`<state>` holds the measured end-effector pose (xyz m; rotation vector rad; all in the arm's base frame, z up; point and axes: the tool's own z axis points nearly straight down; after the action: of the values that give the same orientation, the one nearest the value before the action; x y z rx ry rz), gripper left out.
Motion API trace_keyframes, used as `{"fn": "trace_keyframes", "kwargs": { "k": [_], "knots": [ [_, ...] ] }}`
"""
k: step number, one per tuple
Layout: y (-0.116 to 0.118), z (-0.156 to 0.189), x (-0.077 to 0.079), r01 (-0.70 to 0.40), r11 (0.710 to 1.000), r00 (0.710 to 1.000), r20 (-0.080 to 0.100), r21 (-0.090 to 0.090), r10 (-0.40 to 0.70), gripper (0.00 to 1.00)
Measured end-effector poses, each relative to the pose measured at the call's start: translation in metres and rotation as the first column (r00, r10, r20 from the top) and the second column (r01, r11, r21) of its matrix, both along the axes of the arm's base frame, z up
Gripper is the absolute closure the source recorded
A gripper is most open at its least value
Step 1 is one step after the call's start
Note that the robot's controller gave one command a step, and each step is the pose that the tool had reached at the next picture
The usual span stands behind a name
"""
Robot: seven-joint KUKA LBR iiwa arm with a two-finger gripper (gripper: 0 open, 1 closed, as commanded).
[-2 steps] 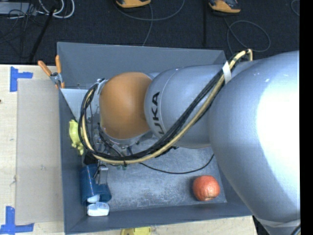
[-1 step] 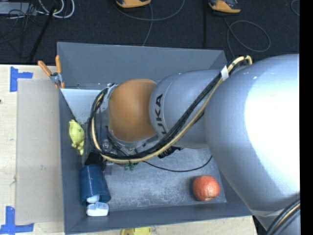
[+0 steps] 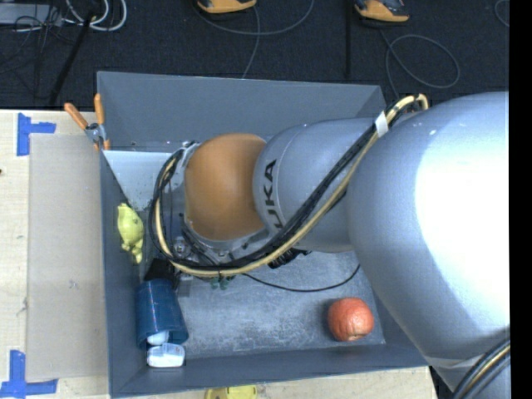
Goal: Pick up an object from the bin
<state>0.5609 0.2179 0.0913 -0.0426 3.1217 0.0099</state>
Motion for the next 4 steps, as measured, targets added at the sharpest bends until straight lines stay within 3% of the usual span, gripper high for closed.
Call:
{"fn": "trace_keyframes", "kwargs": {
  "k": [1,2,3,4],
  "knots": [
    [-0.002,0.041,-0.012,0.012,1.000,1.000,-0.022,-0.008,-0.012,1.00],
    [0.002,0.073,0.015,-0.006,1.000,1.000,-0.019,-0.006,0.006,1.00],
    [0.002,0.073,0.015,-0.005,1.000,1.000,-0.019,-0.006,0.005,0.00],
    [0.002,0.073,0.015,-0.004,1.000,1.000,-0.019,-0.006,0.004,0.00]
  ]
}}
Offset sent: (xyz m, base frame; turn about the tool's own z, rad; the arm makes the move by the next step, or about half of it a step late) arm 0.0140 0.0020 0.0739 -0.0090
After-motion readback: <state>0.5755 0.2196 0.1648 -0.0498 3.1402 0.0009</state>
